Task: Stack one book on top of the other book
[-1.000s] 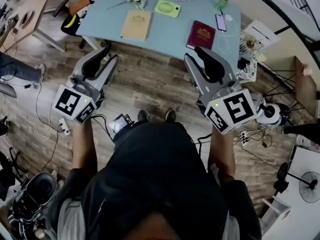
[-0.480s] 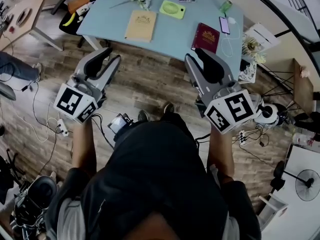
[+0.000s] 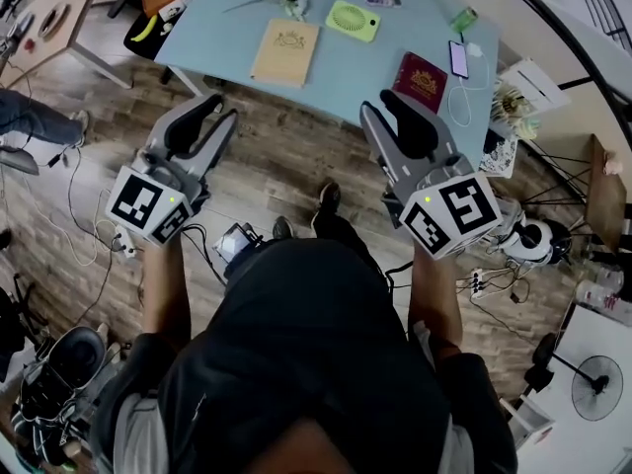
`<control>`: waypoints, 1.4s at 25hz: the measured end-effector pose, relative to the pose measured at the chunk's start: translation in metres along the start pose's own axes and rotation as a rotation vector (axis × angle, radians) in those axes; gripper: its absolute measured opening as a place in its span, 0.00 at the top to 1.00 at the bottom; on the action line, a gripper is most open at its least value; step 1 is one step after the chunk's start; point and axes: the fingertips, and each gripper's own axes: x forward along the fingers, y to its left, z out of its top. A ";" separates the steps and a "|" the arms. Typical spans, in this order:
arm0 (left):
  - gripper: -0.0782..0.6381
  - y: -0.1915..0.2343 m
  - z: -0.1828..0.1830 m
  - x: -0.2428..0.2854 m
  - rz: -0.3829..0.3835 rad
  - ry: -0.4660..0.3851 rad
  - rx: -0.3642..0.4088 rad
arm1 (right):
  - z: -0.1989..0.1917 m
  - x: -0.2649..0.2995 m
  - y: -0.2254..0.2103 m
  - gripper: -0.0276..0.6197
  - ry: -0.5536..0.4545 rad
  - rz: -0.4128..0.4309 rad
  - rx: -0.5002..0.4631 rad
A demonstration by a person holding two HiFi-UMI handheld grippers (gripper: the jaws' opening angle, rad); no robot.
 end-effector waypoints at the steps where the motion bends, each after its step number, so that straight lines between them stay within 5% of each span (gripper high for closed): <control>1: 0.67 0.001 0.000 0.005 0.008 0.003 -0.002 | 0.000 0.003 -0.006 0.80 0.000 0.009 0.001; 24: 0.67 -0.018 0.000 0.122 0.217 0.165 -0.014 | -0.003 0.054 -0.143 0.80 -0.014 0.266 0.068; 35: 0.67 -0.014 -0.001 0.147 0.220 0.135 0.010 | -0.011 0.068 -0.151 0.80 0.014 0.309 0.093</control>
